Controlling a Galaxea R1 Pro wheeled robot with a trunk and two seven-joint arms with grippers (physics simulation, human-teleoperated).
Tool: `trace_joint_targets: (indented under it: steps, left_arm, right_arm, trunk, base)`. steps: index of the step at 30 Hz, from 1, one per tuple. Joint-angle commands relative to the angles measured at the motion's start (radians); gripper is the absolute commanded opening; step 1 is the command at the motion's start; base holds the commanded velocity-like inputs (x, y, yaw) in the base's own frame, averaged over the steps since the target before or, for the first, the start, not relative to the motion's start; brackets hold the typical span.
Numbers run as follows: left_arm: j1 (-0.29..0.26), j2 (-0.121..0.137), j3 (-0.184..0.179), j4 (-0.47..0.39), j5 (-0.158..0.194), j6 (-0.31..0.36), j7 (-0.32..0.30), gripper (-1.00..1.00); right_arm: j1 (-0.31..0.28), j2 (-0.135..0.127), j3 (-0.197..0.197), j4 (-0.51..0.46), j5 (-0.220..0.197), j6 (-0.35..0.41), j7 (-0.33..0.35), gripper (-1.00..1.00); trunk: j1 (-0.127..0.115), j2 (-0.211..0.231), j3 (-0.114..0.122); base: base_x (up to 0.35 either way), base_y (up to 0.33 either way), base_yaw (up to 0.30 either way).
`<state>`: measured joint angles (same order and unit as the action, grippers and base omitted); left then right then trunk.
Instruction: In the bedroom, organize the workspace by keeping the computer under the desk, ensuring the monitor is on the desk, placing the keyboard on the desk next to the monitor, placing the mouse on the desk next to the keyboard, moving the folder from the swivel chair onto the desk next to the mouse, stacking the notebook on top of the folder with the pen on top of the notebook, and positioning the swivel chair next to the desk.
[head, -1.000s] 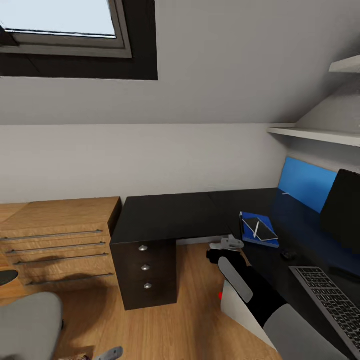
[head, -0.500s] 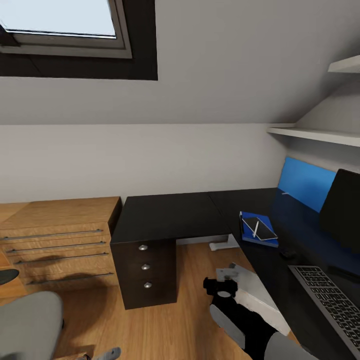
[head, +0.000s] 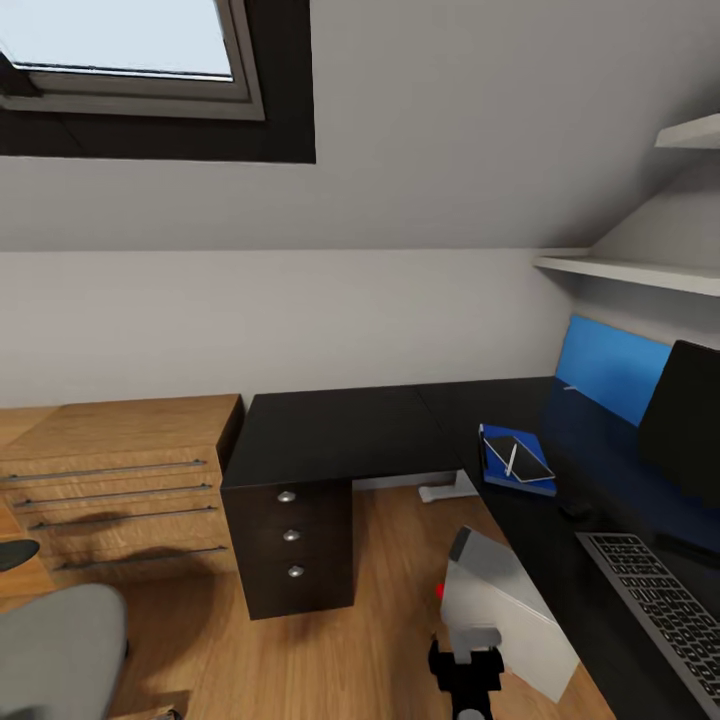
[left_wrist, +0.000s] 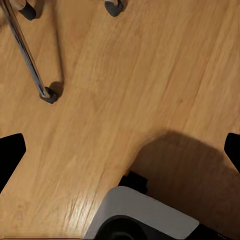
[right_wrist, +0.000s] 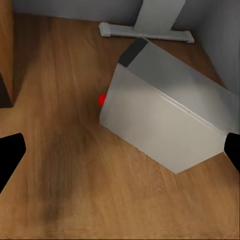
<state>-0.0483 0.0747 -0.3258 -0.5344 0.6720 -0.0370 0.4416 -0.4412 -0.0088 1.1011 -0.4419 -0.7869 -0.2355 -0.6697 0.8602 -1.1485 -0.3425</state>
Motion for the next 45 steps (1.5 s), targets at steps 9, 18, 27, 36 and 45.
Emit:
trace_joint_targets:
  steps: [9,18,27,36,45]
  left_arm:
    - [-0.001,-0.002,-0.015,0.271,0.006,-0.214,-0.193,1.00]
    - [-0.001,-0.029,-0.013,0.363,0.010,-0.222,-0.204,1.00]
    - [-0.001,-0.030,-0.007,0.369,0.015,-0.225,-0.204,1.00]
    - [-0.001,-0.028,-0.003,0.369,0.017,-0.228,-0.203,1.00]
    - [-0.001,-0.030,-0.002,0.370,0.017,-0.227,-0.202,1.00]
  right_arm:
    - [0.110,0.018,0.019,0.308,-0.099,-0.200,0.279,1.00]
    - [0.140,0.012,0.016,0.423,-0.238,-0.269,0.427,1.00]
    - [0.286,-0.010,0.017,0.451,-0.242,-0.472,0.494,1.00]
    - [0.297,-0.008,0.017,0.448,-0.242,-0.502,0.523,1.00]
    - [0.297,-0.008,0.017,0.450,-0.240,-0.486,0.524,1.00]
  trunk:
    - [-0.035,0.062,0.027]
    - [-0.069,0.125,0.055]
    - [-0.104,0.188,0.084]
    - [-0.138,0.251,0.112]
    - [-0.173,0.314,0.140]
  base:
    - [0.000,0.000,0.000]
    - [0.000,0.000,0.000]
    - [-0.056,0.000,0.000]
    - [-0.210,0.000,0.010]
    - [-0.005,0.000,0.228]
